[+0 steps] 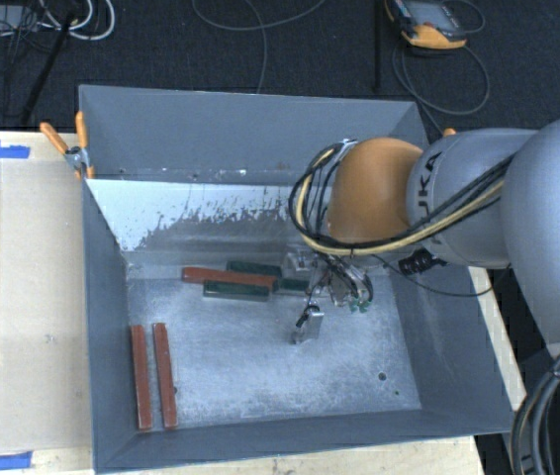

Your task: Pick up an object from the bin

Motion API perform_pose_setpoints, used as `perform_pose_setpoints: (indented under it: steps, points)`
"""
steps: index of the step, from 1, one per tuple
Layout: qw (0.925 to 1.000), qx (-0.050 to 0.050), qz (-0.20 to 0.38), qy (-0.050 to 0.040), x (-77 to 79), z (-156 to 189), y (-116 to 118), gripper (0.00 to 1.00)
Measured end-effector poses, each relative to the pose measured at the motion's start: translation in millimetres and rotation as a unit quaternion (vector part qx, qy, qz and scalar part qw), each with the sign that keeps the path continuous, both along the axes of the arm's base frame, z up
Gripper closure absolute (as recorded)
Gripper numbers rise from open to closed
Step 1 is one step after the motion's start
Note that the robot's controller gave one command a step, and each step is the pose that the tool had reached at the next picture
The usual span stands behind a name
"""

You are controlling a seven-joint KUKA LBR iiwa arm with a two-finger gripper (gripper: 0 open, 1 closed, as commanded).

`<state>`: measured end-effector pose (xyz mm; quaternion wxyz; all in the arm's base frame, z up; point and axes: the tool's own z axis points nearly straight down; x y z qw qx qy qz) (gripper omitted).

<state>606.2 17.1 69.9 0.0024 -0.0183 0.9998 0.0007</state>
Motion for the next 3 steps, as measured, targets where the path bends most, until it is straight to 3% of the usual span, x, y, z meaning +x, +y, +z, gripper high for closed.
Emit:
perform_pose_setpoints:
  steps: [1,2,3]
  points:
    - [0.9986,0.000,-0.052,0.0007,14.9,1,-24,0.00]
    - [0.9985,0.000,-0.054,-0.0017,16.2,2,-25,1.00]
    - [0.9985,0.000,-0.055,0.0004,17.3,29,-24,1.00]
